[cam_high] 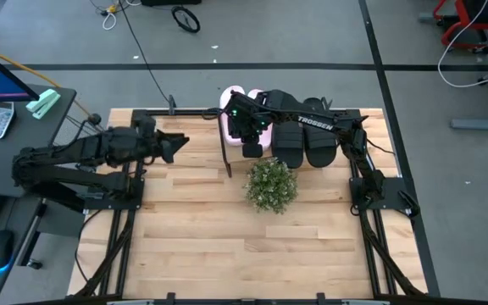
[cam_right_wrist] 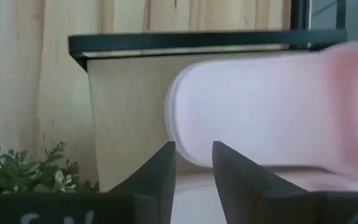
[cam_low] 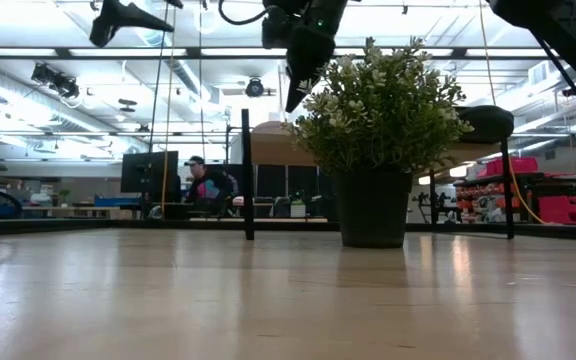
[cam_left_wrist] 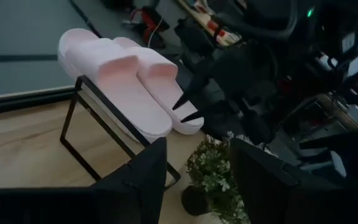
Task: Pick and place slides into the shelf
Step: Put the pink slipper on the shelf
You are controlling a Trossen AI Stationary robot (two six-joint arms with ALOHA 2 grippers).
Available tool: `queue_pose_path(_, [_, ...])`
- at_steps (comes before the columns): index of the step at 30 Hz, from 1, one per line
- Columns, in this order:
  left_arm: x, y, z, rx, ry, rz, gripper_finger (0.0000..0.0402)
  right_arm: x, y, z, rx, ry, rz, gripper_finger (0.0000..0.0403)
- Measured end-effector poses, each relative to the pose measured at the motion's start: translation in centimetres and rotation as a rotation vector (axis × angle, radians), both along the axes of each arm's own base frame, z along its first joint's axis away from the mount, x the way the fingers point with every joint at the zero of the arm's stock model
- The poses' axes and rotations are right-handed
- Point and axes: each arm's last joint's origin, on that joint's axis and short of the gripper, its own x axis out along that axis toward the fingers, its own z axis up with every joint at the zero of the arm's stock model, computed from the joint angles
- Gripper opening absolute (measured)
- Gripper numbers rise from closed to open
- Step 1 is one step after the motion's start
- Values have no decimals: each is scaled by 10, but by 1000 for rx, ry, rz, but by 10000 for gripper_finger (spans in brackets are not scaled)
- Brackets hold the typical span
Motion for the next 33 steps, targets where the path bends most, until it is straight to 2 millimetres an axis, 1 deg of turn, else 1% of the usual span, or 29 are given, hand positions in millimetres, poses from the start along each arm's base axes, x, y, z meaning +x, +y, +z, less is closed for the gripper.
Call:
queue_pose_path(7, [6,-10,-34,65,3,-67,162,7,3,3,-49,-60,78,131])
queue_pose_path(12, [8,-13,-43,74,19,-89,153,9,6,4,-55,-72,120,147])
queue_pose_path(16, [9,-17,-45,92,29,-116,146,11,7,0,-30,-75,128,155])
queue_pose_path(21, [9,-21,-45,109,36,-151,136,12,7,-18,-17,-28,131,154])
queue_pose_path(24, [8,-24,-45,115,36,-148,132,14,7,-28,-67,0,114,154])
queue_pose_path(28, [8,-25,-45,116,36,-151,131,14,6,-30,-76,0,108,151])
queue_pose_path(31, [8,-25,-45,114,35,-144,135,15,6,-29,-76,-12,108,131])
queue_pose_path(33, [8,-25,-45,115,35,-141,138,15,6,-30,-75,-11,109,104])
